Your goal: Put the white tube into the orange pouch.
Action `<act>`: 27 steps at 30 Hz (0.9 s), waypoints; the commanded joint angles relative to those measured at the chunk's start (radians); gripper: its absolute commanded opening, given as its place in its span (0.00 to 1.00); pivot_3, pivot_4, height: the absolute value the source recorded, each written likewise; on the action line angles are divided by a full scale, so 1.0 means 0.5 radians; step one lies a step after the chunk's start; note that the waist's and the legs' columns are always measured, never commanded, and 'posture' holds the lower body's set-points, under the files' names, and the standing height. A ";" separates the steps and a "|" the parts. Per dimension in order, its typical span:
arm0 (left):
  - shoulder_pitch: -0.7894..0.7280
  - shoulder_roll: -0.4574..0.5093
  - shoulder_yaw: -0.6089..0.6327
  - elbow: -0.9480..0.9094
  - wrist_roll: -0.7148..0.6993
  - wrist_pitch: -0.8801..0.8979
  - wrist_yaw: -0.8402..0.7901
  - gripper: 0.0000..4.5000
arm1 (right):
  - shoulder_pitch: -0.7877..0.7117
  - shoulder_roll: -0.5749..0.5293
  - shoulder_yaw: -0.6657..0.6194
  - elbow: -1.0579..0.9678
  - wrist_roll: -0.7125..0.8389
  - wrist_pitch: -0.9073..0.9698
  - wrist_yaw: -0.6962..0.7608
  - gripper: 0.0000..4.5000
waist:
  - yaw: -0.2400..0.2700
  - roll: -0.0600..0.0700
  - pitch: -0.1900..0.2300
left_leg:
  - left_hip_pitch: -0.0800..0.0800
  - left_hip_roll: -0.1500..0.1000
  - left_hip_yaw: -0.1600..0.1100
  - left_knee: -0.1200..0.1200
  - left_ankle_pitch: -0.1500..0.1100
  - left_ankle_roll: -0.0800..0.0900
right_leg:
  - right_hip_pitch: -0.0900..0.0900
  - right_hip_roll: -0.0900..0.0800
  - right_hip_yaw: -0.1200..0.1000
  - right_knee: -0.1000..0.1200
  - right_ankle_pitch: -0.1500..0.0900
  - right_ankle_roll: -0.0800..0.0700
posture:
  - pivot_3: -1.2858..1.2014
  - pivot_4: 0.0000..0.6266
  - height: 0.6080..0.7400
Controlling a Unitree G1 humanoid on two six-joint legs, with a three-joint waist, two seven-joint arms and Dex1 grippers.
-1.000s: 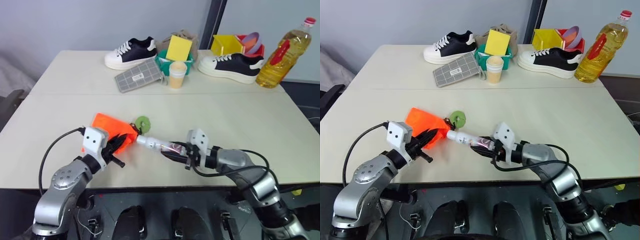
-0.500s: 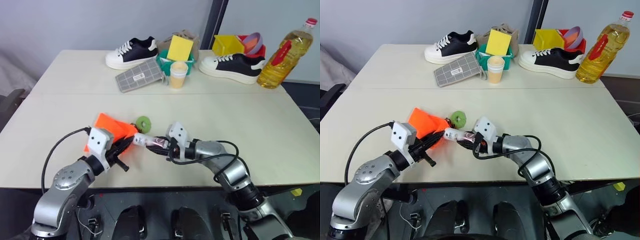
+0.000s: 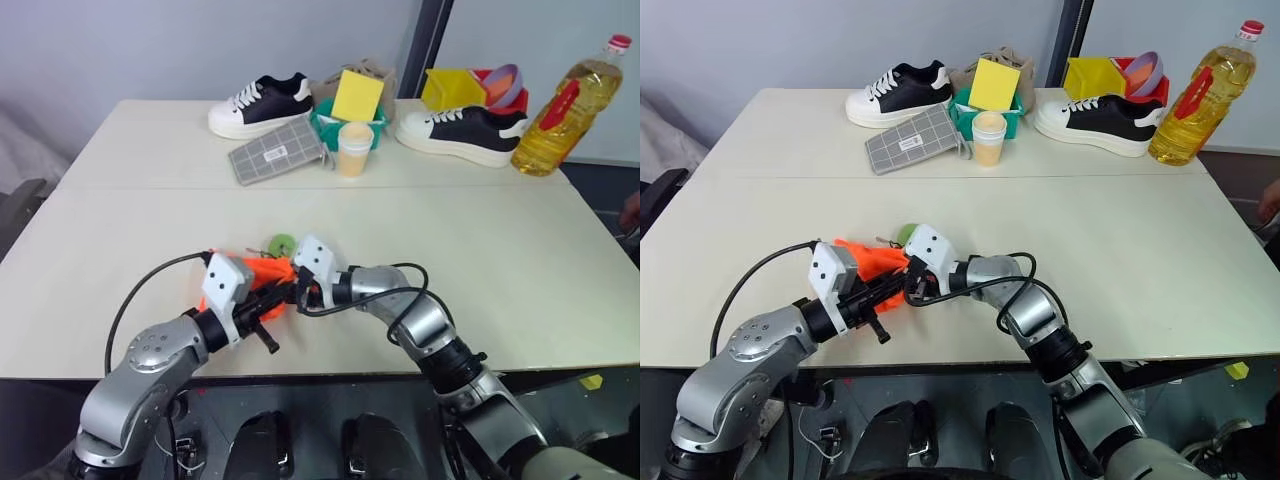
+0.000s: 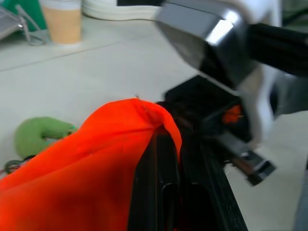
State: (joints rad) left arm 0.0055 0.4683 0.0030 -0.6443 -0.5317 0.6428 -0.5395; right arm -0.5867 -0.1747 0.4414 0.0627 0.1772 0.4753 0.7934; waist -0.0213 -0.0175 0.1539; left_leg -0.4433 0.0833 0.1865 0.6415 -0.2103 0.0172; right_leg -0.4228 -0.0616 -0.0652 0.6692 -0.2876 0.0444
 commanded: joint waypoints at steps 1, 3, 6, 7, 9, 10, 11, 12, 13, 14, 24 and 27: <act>0.009 0.010 -0.036 -0.133 -0.062 -0.003 -0.024 0.00 | -0.094 0.085 0.030 0.012 -0.029 -0.031 0.008 0.22 | -0.001 0.000 0.000 | 0.000 0.000 0.000 0.000 0.000 0.000 | 0.000 0.000 0.000 0.000 0.000 0.000 | 0.52 0.24 1.00; 0.024 0.017 -0.027 -0.132 -0.060 -0.007 -0.026 0.00 | -0.104 0.089 0.036 0.022 -0.048 -0.034 0.021 0.22 | -0.003 0.000 0.000 | 0.000 0.000 0.000 0.000 0.000 0.000 | 0.000 0.000 0.000 0.000 0.000 -0.001 | 0.52 0.24 1.00; 0.052 0.025 -0.005 -0.121 -0.052 -0.016 -0.028 0.00 | -0.099 0.046 0.033 -0.015 -0.061 -0.026 0.069 0.33 | -0.003 0.000 0.000 | 0.000 0.000 0.000 0.000 -0.003 -0.004 | 0.000 0.000 0.000 0.000 -0.001 -0.002 | 0.52 0.24 1.00; 0.070 0.031 0.005 -0.116 -0.048 -0.023 -0.032 0.00 | -0.086 0.017 0.018 -0.058 -0.049 -0.010 0.093 0.45 | -0.003 0.000 0.000 | 0.000 0.000 0.000 0.000 -0.003 -0.004 | 0.000 -0.001 0.000 0.000 -0.001 -0.003 | 0.52 0.24 1.00; 0.103 0.042 0.024 -0.111 -0.048 -0.034 -0.039 0.00 | -0.056 -0.034 -0.010 -0.139 -0.027 0.017 0.130 0.65 | -0.001 0.000 0.000 | 0.000 0.000 0.000 0.000 -0.003 -0.005 | 0.000 -0.001 0.000 0.000 -0.002 -0.004 | 0.52 0.24 1.00; 0.117 0.049 0.031 -0.108 -0.046 -0.039 -0.042 0.00 | -0.042 -0.056 -0.020 -0.174 -0.020 0.024 0.143 0.77 | -0.001 0.000 0.000 | 0.000 0.000 0.000 0.000 -0.003 -0.005 | 0.000 -0.001 0.000 0.000 -0.002 -0.005 | 0.52 0.24 1.00; 0.133 0.056 0.041 -0.107 -0.048 -0.041 -0.045 0.00 | -0.024 -0.081 -0.037 -0.212 -0.009 0.036 0.154 0.90 | -0.002 0.000 0.000 | 0.000 0.000 0.000 0.000 -0.004 -0.005 | -0.001 -0.001 0.000 0.000 -0.003 -0.005 | 0.52 0.24 1.00; 0.154 0.070 0.053 -0.107 -0.051 -0.044 -0.053 0.00 | 0.003 -0.128 -0.068 -0.272 0.013 0.057 0.175 0.98 | -0.002 0.000 0.000 | 0.000 0.000 0.000 0.000 -0.004 -0.005 | -0.001 -0.001 0.000 0.000 -0.003 -0.005 | 0.52 0.24 1.00; 0.173 0.083 0.066 -0.108 -0.059 -0.043 -0.060 0.00 | 0.030 -0.175 -0.099 -0.332 0.037 0.079 0.197 0.98 | -0.001 0.000 0.000 | 0.000 0.000 0.000 -0.001 -0.004 -0.005 | -0.001 -0.001 0.000 0.000 -0.003 -0.006 | 0.52 0.24 1.00; 0.185 0.092 0.074 -0.109 -0.065 -0.044 -0.064 0.00 | 0.048 -0.208 -0.118 -0.372 0.056 0.097 0.210 0.98 | -0.001 0.000 0.000 | 0.000 0.000 0.000 -0.001 -0.004 -0.005 | -0.002 -0.002 0.000 -0.001 -0.003 -0.006 | 0.52 0.24 1.00; 0.271 0.186 0.158 -0.078 -0.142 -0.034 -0.107 0.00 | 0.249 -0.485 -0.275 -0.727 0.256 0.264 0.306 0.98 | -0.001 0.000 0.000 | 0.000 0.000 -0.001 -0.009 -0.005 -0.005 | -0.007 -0.004 0.001 -0.008 -0.005 -0.011 | 0.52 0.24 1.00; 0.336 0.261 0.245 -0.078 -0.213 0.020 -0.161 0.00 | 0.287 -0.550 -0.329 -0.774 0.300 0.272 0.317 0.98 | -0.003 0.000 0.000 | 0.000 0.000 0.000 -0.012 -0.005 -0.005 | -0.007 -0.004 0.001 -0.009 -0.006 -0.012 | 0.52 0.24 1.00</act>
State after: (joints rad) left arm 0.1618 0.5832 0.0837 -0.6613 -0.6089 0.6470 -0.6021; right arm -0.4407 -0.4375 0.3156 -0.2766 0.2996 0.6120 0.9467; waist -0.0226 -0.0173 0.1541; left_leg -0.4433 0.0831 0.1869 0.6352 -0.2126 0.0146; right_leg -0.4260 -0.0636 -0.0644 0.6646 -0.2906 0.0382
